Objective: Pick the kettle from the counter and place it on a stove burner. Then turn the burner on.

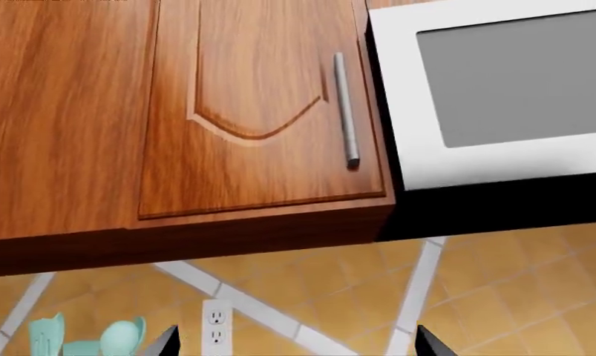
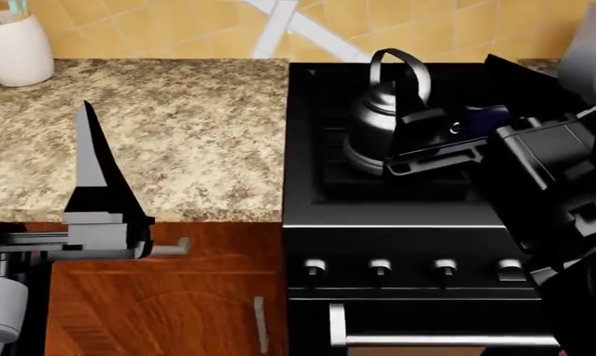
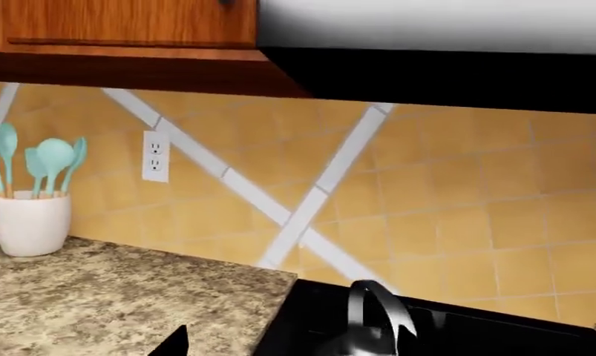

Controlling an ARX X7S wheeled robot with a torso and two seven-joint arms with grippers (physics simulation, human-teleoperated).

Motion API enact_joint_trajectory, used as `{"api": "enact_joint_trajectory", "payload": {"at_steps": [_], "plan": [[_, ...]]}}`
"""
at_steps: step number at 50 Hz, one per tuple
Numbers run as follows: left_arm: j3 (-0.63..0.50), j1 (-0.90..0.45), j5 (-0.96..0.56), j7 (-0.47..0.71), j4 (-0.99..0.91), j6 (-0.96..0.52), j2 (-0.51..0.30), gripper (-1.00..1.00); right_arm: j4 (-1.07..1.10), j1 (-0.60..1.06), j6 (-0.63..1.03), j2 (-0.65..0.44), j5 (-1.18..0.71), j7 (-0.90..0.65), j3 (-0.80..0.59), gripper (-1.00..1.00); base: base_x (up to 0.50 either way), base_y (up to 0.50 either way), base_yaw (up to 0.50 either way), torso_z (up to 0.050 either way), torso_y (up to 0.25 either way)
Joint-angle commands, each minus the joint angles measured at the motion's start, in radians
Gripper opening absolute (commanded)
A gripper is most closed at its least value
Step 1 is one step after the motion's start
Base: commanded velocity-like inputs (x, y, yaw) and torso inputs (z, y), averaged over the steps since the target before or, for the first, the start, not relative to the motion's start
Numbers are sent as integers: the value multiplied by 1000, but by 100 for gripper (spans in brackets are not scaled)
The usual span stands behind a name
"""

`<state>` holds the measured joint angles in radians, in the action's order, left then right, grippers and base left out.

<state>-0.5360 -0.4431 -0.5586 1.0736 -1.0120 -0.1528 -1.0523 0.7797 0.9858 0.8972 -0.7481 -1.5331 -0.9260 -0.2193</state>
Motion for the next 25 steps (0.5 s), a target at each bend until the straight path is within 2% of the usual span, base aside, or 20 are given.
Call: {"api": "enact_joint_trajectory", "payload": {"at_steps": [1, 14, 25], "plan": [[-1, 5, 2, -3, 10, 24, -5, 100, 13, -27, -22, 9, 22, 19, 5, 100, -152, 500, 0, 0, 0], [-10, -3, 2, -5, 10, 18, -2, 100, 23, -44, -32, 13, 53, 49, 1, 100, -43, 500, 0, 0, 0], [-17, -8, 4, -2, 6, 11, -3, 100, 29, -66, -46, 9, 76, 71, 7, 100, 125, 500, 0, 0, 0]]}}
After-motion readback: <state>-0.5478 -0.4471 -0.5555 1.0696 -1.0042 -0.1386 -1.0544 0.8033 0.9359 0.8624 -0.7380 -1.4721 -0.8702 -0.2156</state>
